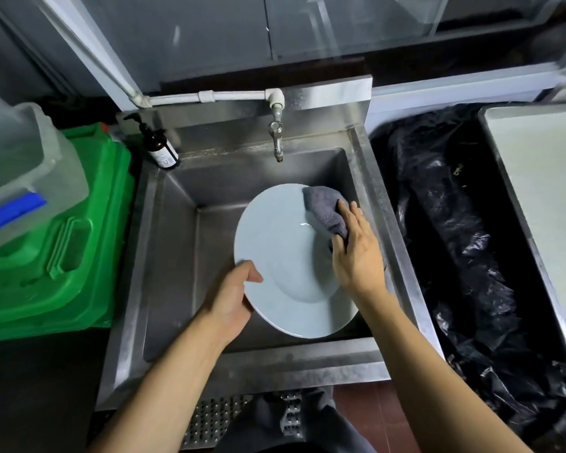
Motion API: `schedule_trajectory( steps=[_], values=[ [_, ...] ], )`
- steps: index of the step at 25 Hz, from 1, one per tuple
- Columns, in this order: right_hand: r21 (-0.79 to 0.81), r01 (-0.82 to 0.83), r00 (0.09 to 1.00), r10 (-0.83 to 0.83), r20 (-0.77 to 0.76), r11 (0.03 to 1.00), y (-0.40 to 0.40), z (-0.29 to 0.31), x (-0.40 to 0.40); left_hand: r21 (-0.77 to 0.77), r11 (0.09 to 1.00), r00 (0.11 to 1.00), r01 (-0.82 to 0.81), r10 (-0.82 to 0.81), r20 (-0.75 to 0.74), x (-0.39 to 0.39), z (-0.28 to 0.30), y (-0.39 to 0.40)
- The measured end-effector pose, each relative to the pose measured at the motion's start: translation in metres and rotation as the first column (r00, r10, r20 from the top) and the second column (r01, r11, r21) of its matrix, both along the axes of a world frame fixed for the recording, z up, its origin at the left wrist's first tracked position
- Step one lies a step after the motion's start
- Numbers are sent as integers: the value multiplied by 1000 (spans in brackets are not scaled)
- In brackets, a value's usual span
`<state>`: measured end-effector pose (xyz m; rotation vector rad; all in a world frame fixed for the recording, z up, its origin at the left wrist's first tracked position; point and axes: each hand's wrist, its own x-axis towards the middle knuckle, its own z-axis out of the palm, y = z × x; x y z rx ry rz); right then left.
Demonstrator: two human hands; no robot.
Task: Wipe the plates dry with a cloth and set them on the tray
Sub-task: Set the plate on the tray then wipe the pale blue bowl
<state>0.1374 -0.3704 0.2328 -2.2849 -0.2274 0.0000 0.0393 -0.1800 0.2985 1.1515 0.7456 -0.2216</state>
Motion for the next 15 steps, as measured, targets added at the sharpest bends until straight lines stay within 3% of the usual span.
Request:
schedule_trajectory(
  steps=[6, 10, 12, 15],
  values=[
    [251, -204, 978, 182, 106, 946, 53, 25, -11, 16, 999, 998, 27, -28, 47, 6, 14, 4],
    [240, -475, 871, 415, 262, 847, 81, 41, -20, -37, 999, 999, -19, 20, 38, 13, 21, 2],
    [202, -400, 908, 355, 223, 894, 75, 41, -9, -42, 999, 998, -35, 37, 46, 14, 22, 8],
    [189, -142, 987, 124, 103, 972, 62, 38, 3, -13, 1000, 998, -20, 21, 61, 13, 22, 14]
  ],
)
